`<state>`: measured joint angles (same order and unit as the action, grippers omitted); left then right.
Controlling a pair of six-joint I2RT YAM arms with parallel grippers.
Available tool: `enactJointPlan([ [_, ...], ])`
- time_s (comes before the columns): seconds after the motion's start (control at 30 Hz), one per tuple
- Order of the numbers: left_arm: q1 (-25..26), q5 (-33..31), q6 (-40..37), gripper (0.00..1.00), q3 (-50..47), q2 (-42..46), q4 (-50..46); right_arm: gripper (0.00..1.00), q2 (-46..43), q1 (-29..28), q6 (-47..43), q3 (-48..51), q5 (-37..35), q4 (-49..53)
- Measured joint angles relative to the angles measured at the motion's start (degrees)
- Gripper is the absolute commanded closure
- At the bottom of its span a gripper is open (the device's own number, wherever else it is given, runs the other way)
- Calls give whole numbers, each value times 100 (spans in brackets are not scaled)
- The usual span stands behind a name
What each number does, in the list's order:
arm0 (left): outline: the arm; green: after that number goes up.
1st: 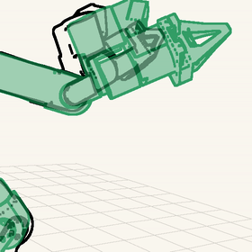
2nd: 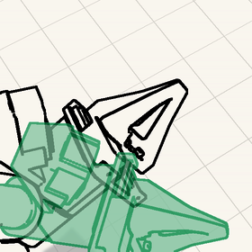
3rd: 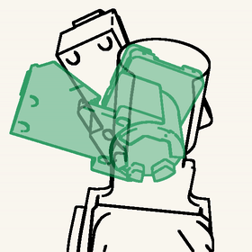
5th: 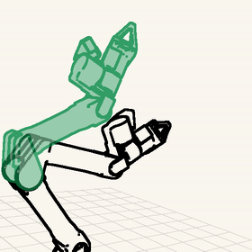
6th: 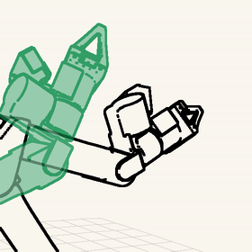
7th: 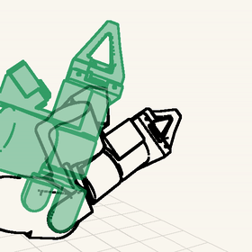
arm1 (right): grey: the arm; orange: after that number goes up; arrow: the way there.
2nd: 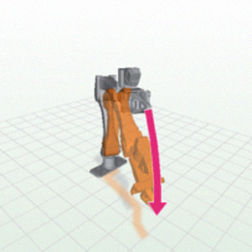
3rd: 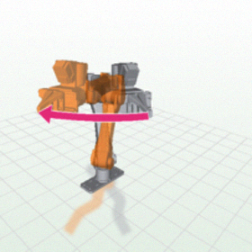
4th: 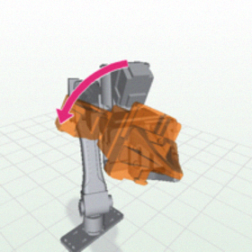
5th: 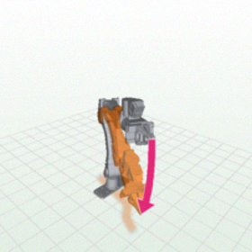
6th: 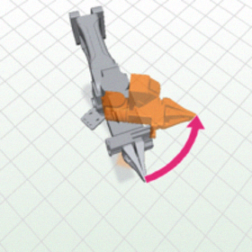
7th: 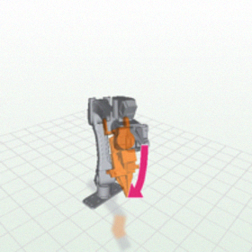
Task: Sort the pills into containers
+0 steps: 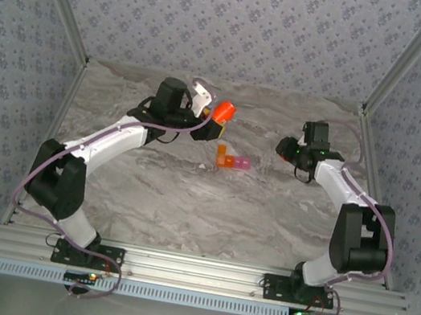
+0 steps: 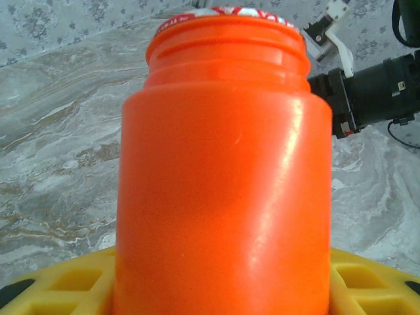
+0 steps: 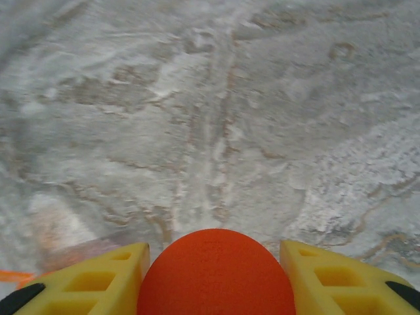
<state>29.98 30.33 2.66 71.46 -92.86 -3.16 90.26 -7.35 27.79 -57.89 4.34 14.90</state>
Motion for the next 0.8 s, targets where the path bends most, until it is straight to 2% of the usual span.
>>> enactJointPlan([
  [0.17,0,-153,26,100,-140,26,-15,60,321,0,42,0,-348,37],
  [0.4,0,-356,90,100,-273,83,-37,60,699,0,225,2,-485,79],
  [0.53,0,-518,114,100,-437,195,-46,50,780,-2,299,87,-485,76],
  [0.7,0,-667,153,100,-542,321,-79,32,822,-7,424,210,-481,76],
  [0.8,11,-688,114,100,-542,341,-149,29,811,-7,457,221,-476,76],
])
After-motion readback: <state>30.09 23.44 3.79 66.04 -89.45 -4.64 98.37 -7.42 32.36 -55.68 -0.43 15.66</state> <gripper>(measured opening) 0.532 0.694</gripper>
